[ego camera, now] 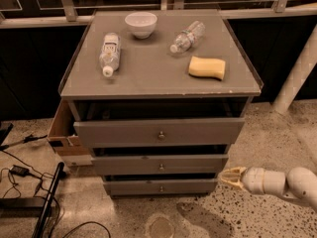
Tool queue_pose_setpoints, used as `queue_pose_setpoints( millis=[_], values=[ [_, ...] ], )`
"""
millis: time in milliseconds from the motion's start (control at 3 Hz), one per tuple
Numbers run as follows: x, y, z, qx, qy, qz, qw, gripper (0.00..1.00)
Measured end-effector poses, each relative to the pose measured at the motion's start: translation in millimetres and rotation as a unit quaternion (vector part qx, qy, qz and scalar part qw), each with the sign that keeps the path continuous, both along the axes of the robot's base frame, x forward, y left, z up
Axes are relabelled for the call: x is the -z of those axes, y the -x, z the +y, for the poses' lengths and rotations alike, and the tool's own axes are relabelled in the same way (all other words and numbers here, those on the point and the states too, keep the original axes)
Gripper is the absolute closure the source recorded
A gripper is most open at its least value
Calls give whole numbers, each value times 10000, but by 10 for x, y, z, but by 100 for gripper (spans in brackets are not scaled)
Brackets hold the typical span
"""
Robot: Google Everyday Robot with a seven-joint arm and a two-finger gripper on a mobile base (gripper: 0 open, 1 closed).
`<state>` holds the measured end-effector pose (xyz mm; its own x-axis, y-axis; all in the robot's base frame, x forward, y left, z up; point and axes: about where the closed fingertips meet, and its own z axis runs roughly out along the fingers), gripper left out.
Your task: Close middle drawer
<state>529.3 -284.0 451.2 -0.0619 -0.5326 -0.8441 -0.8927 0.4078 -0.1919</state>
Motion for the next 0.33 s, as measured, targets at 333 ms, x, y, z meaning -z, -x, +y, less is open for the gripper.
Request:
queue_pose_setpoints(
  millis=[333],
  values=[
    [11,153,121,-309,-106,139,9994,73]
  ],
)
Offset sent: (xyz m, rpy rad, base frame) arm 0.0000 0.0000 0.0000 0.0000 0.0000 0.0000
